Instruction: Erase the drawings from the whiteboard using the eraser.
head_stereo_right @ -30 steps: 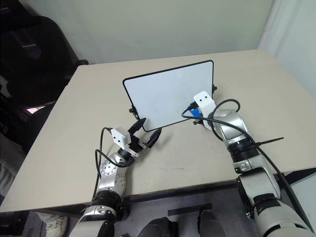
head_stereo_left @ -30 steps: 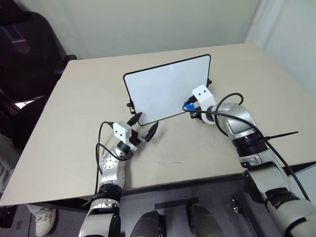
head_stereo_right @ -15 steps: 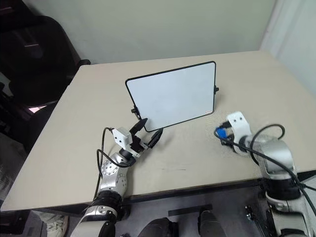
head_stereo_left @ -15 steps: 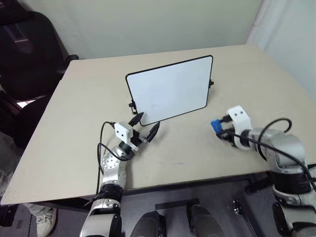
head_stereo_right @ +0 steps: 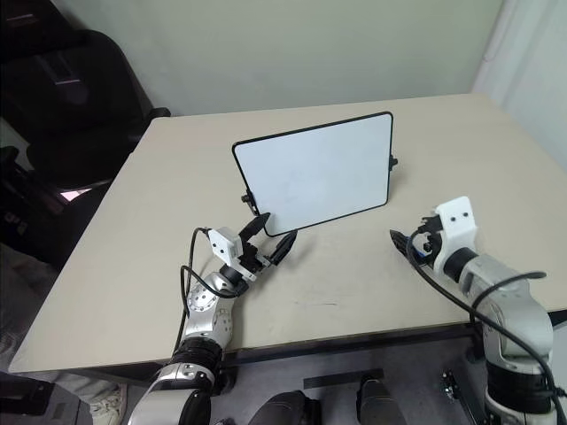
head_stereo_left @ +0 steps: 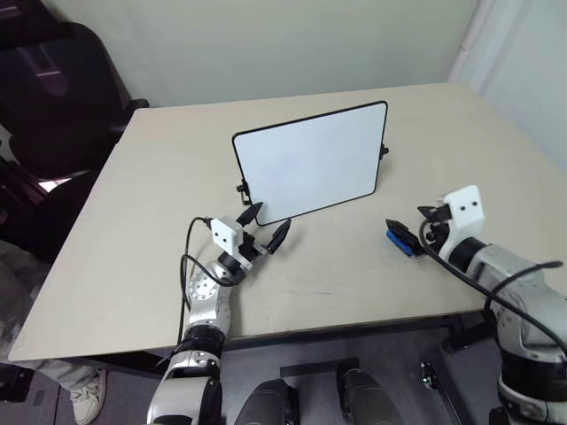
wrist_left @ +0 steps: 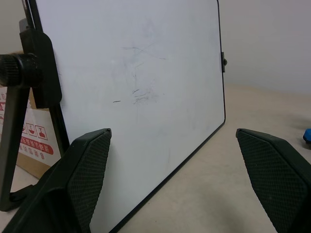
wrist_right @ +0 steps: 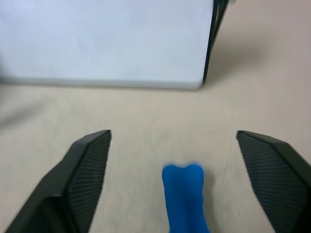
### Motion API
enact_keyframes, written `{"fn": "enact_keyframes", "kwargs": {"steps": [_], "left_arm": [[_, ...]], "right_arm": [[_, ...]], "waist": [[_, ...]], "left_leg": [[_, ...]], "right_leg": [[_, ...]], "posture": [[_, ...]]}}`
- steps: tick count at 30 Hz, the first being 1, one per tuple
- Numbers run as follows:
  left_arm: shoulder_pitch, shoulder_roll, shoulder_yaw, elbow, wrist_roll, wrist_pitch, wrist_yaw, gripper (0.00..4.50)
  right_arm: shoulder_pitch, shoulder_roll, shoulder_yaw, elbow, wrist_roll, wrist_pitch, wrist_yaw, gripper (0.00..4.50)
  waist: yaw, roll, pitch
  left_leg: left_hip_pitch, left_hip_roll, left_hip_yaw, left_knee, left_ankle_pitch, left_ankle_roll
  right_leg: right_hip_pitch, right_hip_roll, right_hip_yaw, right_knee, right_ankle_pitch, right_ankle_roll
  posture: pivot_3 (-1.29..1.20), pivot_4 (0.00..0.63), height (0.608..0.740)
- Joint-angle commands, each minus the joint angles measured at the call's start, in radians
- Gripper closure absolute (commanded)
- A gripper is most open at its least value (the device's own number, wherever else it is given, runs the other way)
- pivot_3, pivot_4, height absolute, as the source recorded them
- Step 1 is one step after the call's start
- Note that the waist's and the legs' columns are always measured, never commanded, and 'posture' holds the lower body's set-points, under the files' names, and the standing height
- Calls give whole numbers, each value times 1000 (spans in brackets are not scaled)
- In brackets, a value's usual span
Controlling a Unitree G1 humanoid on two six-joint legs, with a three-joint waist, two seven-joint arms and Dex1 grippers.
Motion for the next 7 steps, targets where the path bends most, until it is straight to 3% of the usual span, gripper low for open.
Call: {"fn": "enact_keyframes", "kwargs": {"steps": [1,7], "left_arm": [[21,-27,-7,31,-8,-17,4,0],[15,-26,-4,40,-9,-23,2,0]], "right_arm": [[-6,62,-33,-49,80,-117,0,224],[28,92,33,-42,99,-248,30,224]], "waist": [[-3,-1,0],[-2,1,0]], "left_leg": [[0,0,0,1,0,0],[1,-2,0,1,-1,2]], "right_leg": [[0,0,0,0,0,0],[2,-1,1,-1,0,2]], "posture": [[0,150,726],[0,150,726]]}}
